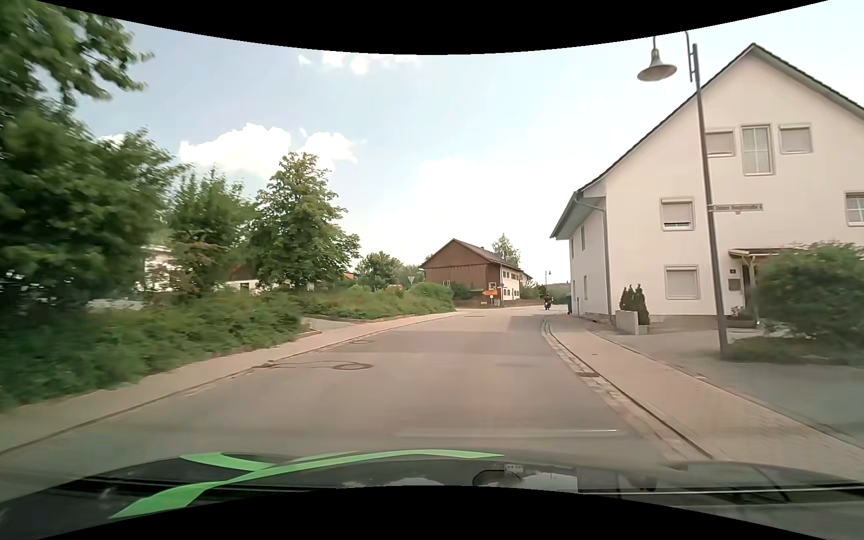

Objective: Follow the waypoints while adhering to traffic rules and regulations

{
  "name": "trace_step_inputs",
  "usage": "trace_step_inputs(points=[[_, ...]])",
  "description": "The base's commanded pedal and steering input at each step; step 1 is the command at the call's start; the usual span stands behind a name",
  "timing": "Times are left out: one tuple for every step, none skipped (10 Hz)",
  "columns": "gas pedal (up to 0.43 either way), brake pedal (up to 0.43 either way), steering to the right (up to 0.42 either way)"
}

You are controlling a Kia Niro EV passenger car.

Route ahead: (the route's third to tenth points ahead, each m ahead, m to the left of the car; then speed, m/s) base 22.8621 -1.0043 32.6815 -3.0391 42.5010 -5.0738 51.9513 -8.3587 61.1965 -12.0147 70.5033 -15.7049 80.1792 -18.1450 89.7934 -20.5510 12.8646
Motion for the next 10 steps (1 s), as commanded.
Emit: trace_step_inputs(points=[[0.209, 0.000, 0.032], [0.209, 0.000, 0.032], [0.209, 0.000, 0.034], [0.209, 0.000, 0.039], [0.209, 0.000, 0.042], [0.209, 0.000, 0.041], [0.209, 0.000, 0.042], [0.209, 0.000, 0.041], [0.209, 0.000, 0.041], [0.189, 0.000, 0.041]])
